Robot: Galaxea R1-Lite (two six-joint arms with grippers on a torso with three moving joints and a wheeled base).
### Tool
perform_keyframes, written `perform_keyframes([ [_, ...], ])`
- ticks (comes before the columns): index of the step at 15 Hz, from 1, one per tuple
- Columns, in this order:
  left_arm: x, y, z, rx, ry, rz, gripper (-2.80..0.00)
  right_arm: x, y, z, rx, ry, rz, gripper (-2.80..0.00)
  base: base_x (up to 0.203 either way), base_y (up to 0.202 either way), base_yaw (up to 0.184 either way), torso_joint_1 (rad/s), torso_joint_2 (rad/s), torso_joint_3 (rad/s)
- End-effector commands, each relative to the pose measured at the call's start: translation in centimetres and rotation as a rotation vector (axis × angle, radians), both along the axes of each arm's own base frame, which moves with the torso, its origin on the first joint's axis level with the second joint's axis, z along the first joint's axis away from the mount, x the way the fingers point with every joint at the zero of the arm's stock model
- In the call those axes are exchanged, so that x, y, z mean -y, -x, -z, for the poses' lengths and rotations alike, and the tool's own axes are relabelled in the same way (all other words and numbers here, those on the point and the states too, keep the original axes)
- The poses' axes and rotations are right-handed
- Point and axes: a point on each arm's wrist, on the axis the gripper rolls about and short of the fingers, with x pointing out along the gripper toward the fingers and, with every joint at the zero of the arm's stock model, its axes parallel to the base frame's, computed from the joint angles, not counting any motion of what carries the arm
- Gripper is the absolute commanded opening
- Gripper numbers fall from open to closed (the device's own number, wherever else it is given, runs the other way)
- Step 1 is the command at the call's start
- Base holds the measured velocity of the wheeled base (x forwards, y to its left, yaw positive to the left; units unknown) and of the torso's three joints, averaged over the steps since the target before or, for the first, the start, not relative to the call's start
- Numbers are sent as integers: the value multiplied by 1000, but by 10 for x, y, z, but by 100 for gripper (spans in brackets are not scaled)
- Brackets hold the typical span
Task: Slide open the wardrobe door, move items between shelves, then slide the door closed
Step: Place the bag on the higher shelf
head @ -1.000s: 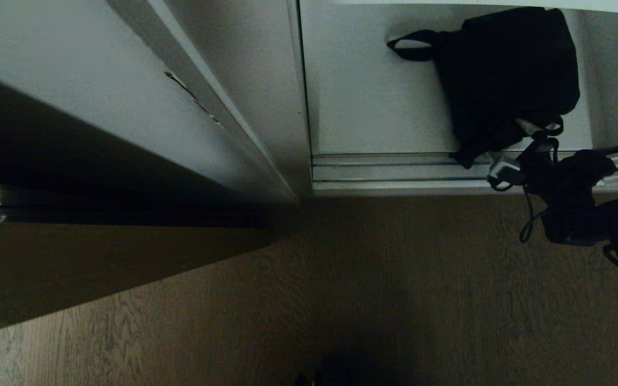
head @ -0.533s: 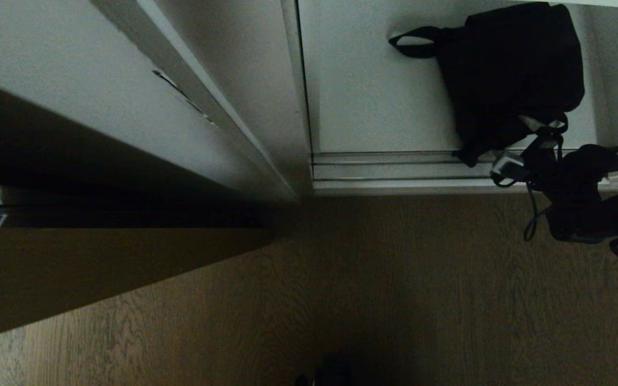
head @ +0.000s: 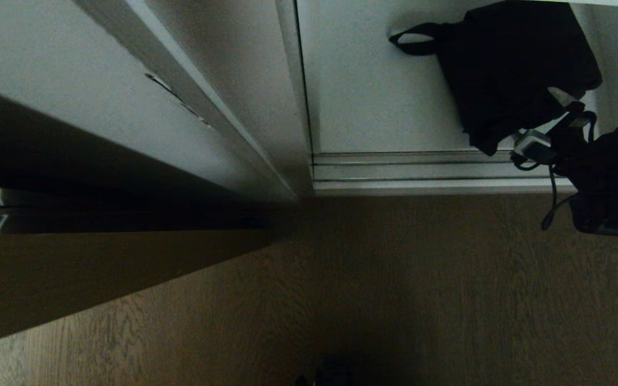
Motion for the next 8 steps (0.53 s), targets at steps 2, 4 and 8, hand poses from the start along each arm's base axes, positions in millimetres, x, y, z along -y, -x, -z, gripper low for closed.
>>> perform_keyframes([
  [2,0,0,0,0,0,0,-280,2,-4,9,-19,8,3,0,0,0,0,0,0,0],
  [4,0,0,0,0,0,0,-280,2,-9,20,-36,3,1,0,0,0,0,0,0,0],
  [8,0,0,0,0,0,0,-280,-2,-19,21,-14,7,-8,-280,0,0,0,0,0,0],
])
